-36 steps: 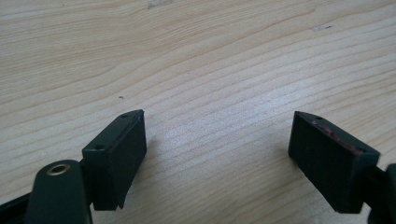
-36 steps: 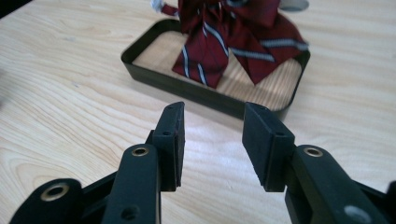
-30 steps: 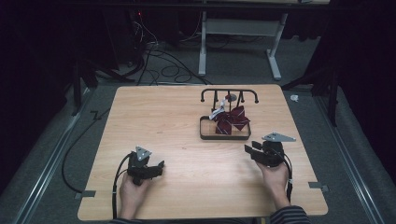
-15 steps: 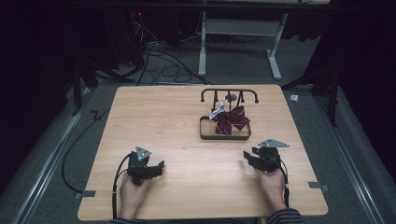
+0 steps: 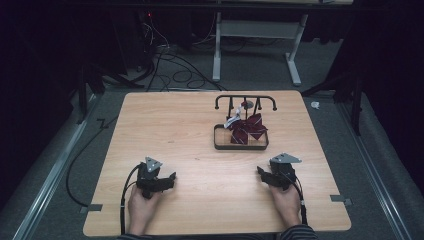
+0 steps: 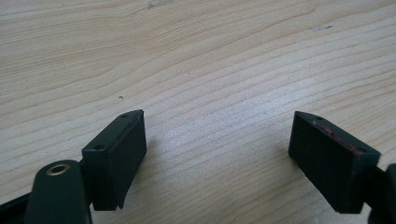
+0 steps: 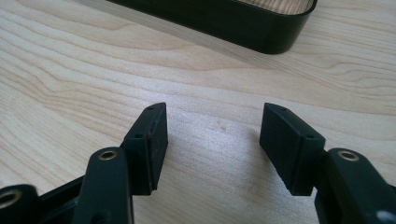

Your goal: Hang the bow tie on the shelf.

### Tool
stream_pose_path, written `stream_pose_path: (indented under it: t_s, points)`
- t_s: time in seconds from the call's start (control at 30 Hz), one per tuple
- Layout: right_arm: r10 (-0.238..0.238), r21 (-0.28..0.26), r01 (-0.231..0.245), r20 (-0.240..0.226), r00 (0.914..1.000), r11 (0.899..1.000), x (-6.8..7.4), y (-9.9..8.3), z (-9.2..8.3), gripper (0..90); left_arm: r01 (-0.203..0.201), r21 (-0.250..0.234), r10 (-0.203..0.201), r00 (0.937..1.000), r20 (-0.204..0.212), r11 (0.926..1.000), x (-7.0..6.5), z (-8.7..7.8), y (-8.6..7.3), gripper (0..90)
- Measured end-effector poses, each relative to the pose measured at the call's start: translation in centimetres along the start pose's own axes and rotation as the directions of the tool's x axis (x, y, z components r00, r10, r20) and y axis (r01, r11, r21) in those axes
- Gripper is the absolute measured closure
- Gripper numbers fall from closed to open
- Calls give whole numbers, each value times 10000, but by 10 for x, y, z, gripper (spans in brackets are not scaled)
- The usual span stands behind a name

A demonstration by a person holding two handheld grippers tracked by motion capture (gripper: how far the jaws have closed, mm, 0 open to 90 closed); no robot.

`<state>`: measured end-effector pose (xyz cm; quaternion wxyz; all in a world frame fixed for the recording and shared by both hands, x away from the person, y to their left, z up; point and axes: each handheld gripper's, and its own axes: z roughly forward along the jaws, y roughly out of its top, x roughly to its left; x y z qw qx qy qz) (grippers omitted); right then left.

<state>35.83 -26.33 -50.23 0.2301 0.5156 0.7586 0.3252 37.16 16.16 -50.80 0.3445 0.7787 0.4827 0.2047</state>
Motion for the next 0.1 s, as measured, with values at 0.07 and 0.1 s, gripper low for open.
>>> stream_pose_path:
  t_s: [0.07,0.1]
  points:
    - [77,13,-77,66,9999,10000,1,0,0,424,1,-1,-1,10000,1,10000,0,0,0,195]
    - [79,10,-80,94,9999,10000,1,0,0,423,1,-3,-1,10000,0,10000,0,0,0,195]
